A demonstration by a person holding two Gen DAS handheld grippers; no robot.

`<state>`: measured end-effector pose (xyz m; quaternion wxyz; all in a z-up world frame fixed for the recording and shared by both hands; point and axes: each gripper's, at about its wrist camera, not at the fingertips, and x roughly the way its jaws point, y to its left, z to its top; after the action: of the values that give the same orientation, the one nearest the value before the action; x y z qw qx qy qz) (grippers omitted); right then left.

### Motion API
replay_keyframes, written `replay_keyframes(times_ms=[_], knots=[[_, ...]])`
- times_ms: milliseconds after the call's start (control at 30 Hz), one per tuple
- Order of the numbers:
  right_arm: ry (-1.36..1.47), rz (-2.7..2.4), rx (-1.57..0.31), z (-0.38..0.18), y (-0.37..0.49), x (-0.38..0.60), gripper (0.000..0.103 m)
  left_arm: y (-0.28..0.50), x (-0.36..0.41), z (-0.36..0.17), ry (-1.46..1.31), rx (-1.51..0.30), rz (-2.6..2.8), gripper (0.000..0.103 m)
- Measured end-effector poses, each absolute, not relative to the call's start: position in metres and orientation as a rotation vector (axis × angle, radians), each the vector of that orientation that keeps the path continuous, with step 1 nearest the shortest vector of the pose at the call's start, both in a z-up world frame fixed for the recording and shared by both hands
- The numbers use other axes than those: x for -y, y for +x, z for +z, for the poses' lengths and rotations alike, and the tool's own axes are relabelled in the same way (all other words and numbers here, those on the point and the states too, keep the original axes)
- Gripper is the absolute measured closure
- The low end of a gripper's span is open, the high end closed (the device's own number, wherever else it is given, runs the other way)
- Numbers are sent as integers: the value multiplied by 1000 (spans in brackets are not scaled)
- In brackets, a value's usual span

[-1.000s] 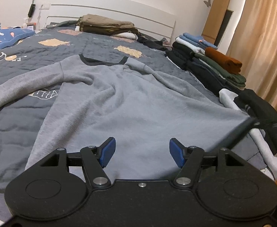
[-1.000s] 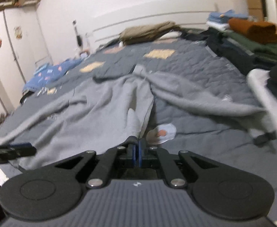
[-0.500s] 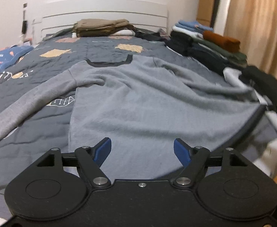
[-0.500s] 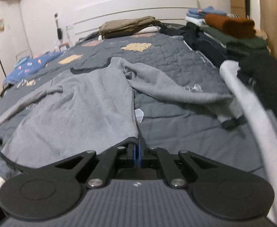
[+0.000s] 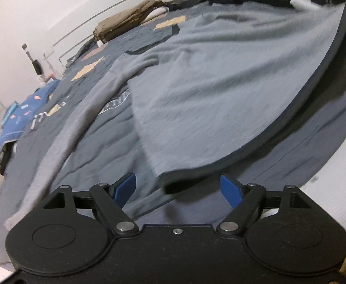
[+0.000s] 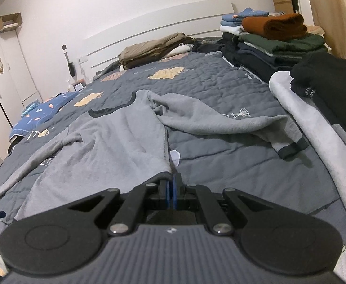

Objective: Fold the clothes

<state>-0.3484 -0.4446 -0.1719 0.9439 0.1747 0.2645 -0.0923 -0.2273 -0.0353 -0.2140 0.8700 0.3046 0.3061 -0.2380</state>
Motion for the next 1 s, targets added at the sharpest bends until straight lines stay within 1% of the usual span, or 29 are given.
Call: replay_keyframes(times_ms=[33, 67, 100, 133, 400, 433, 467, 500, 533, 700, 767, 1000], knots=[[357, -190, -539, -172, -348, 444, 100, -223, 31, -213, 617, -646, -493, 44], [358, -191, -538, -172, -349, 444, 100, -219, 26, -212, 590, -651, -487, 47], [360, -193, -535, -172, -349, 443, 100, -216, 22, -211, 564, -656, -481, 54], [362, -194, -533, -171, -348, 443, 100, -213, 20, -210, 548, -657, -473, 56], [362, -204, -544, -176, -343, 442, 100, -208, 32, -222, 642, -612, -482, 56], [360, -205, -545, -176, -343, 442, 100, -206, 34, -224, 643, -617, -490, 62], [358, -207, -547, -176, -343, 441, 100, -205, 35, -225, 640, -623, -496, 72], [356, -208, -548, -177, -342, 441, 100, -202, 35, -224, 618, -637, -499, 94], [356, -207, -550, -176, -343, 441, 100, -198, 32, -220, 571, -652, -500, 98], [389, -182, -552, -170, -351, 443, 100, -189, -8, -180, 296, -687, -483, 99], [380, -153, -560, -164, -355, 438, 100, -192, -27, -163, 243, -701, -491, 99], [277, -71, -618, -153, -355, 411, 100, -221, -62, -115, 279, -726, -526, 100]])
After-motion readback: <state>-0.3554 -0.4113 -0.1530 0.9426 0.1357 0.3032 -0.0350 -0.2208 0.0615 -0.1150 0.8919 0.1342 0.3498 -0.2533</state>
